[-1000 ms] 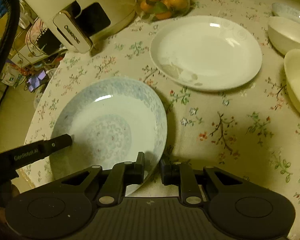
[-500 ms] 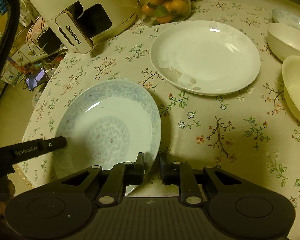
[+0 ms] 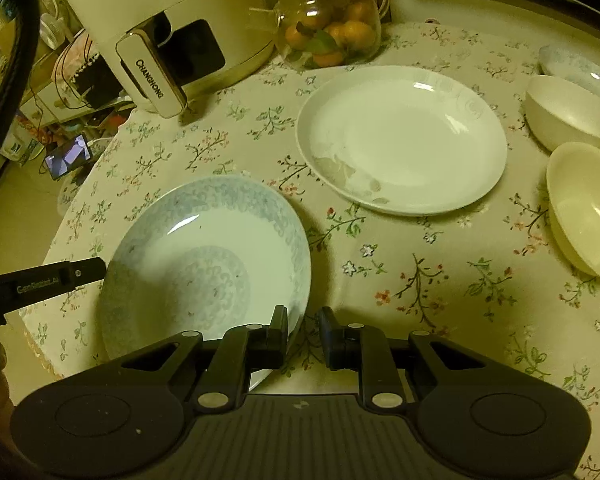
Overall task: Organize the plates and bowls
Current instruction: 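Lower the plate onto the cloth and open both grippers, then move both tools back to the other blue-patterned plate, then close both grippers on the rim of the second blue-patterned plate, then carry the second plate with both grippers over the first plate, then lower the second plate onto the first plate with both grippers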
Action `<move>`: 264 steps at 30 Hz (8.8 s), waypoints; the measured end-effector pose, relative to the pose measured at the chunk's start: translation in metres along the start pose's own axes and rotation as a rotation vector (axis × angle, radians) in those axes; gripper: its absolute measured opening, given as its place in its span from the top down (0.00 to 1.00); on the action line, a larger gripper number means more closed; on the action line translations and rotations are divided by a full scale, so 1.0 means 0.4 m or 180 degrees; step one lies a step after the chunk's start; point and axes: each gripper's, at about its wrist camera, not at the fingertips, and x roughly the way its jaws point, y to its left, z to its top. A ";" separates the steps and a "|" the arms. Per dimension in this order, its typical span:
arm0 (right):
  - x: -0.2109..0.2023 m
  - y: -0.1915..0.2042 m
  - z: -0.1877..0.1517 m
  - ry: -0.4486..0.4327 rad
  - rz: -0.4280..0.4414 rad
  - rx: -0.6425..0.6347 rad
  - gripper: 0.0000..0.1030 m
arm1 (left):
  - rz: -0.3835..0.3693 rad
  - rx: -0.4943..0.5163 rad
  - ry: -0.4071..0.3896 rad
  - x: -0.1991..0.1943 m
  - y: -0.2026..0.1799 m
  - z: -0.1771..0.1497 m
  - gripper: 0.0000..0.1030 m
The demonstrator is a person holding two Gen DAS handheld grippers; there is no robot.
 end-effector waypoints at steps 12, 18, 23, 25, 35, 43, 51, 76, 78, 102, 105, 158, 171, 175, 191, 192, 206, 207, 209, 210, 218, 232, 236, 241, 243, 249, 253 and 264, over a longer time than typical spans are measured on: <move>-0.063 -0.041 0.028 -0.0196 -0.0036 -0.0076 0.61 | 0.0008 0.0184 -0.0258 -0.058 -0.080 0.035 0.56; -0.096 -0.084 0.043 -0.0252 -0.0031 -0.0008 0.42 | -0.0050 0.0243 -0.0296 -0.070 -0.156 0.043 0.40; -0.130 -0.125 0.055 -0.0316 -0.0090 -0.0009 0.34 | -0.0107 0.0306 -0.0286 -0.069 -0.225 0.052 0.36; -0.138 -0.145 0.064 -0.0318 -0.0105 0.0012 0.31 | -0.0139 0.0313 -0.0278 -0.073 -0.253 0.054 0.32; -0.203 -0.311 0.129 -0.0381 -0.0248 0.0366 0.22 | -0.0442 0.0486 -0.0253 -0.065 -0.426 0.128 0.06; -0.305 -0.580 0.228 -0.0747 -0.0575 0.1086 0.08 | -0.0690 0.0516 -0.0157 -0.013 -0.524 0.219 0.00; -0.313 -0.834 0.209 -0.0770 -0.0890 0.2034 0.07 | -0.0842 0.0391 -0.0034 0.053 -0.628 0.279 0.00; -0.114 -0.958 0.316 -0.0942 -0.0485 0.2078 0.35 | -0.1363 0.0691 0.0097 0.298 -0.994 0.354 0.28; -0.085 -0.969 0.324 -0.0890 -0.0501 0.2101 0.41 | -0.1368 0.0768 0.0074 0.304 -1.010 0.354 0.28; 0.008 -0.989 0.360 -0.0800 -0.0582 0.2193 0.92 | -0.1691 0.0877 0.0141 0.341 -1.055 0.365 0.93; -0.007 -0.986 0.361 -0.0821 -0.0592 0.2219 0.92 | -0.1676 0.0919 0.0075 0.316 -1.063 0.367 0.93; -0.385 -0.520 0.210 -0.1432 -0.0277 0.1142 0.89 | -0.1620 0.0138 -0.0459 -0.171 -0.574 0.238 0.93; -0.325 -0.251 0.122 -0.1067 0.0127 0.0660 0.88 | -0.1228 -0.0278 -0.0491 -0.210 -0.242 0.112 0.93; -0.292 -0.168 0.091 -0.0933 0.0212 0.0514 0.87 | -0.1135 -0.0302 -0.0573 -0.227 -0.163 0.076 0.92; -0.192 -0.008 0.016 -0.0542 0.0311 0.0170 0.86 | -0.0955 -0.0385 -0.0444 -0.162 -0.011 0.007 0.93; -0.186 -0.004 0.015 -0.0529 0.0312 0.0160 0.86 | -0.0952 -0.0383 -0.0425 -0.157 -0.007 0.002 0.93; -0.109 0.037 -0.019 -0.0271 0.0185 0.0030 0.85 | -0.0817 -0.0351 -0.0167 -0.101 0.027 -0.044 0.93; -0.105 0.037 -0.020 -0.0257 0.0180 0.0024 0.85 | -0.0801 -0.0355 -0.0164 -0.100 0.025 -0.044 0.93; -0.097 0.040 -0.022 -0.0234 0.0177 0.0019 0.85 | -0.0791 -0.0360 -0.0152 -0.096 0.029 -0.044 0.93; -0.096 0.041 -0.022 -0.0224 0.0180 0.0021 0.85 | -0.0784 -0.0361 -0.0146 -0.094 0.030 -0.045 0.93; -0.085 0.043 -0.027 -0.0166 0.0158 0.0010 0.85 | -0.0743 -0.0331 -0.0084 -0.084 0.024 -0.052 0.93; -0.062 0.036 -0.037 -0.0040 0.0078 0.0016 0.85 | -0.0628 -0.0246 -0.0015 -0.066 0.003 -0.066 0.93; -0.059 0.036 -0.038 -0.0025 0.0060 0.0023 0.85 | -0.0596 -0.0211 -0.0020 -0.064 -0.005 -0.067 0.92; -0.054 0.034 -0.037 -0.0011 0.0037 0.0027 0.85 | -0.0547 -0.0138 -0.0042 -0.062 -0.013 -0.068 0.92; -0.052 0.034 -0.036 -0.0007 0.0025 0.0032 0.85 | -0.0534 -0.0133 -0.0043 -0.060 -0.016 -0.069 0.92; -0.045 0.036 -0.034 0.0012 0.0005 0.0037 0.85 | -0.0509 -0.0125 -0.0043 -0.056 -0.015 -0.069 0.92; -0.043 0.035 -0.033 0.0018 0.0006 0.0039 0.85 | -0.0493 -0.0121 -0.0045 -0.057 -0.018 -0.070 0.92; -0.032 0.038 -0.034 0.0045 -0.0017 0.0027 0.85 | -0.0404 -0.0077 -0.0060 -0.047 -0.026 -0.071 0.91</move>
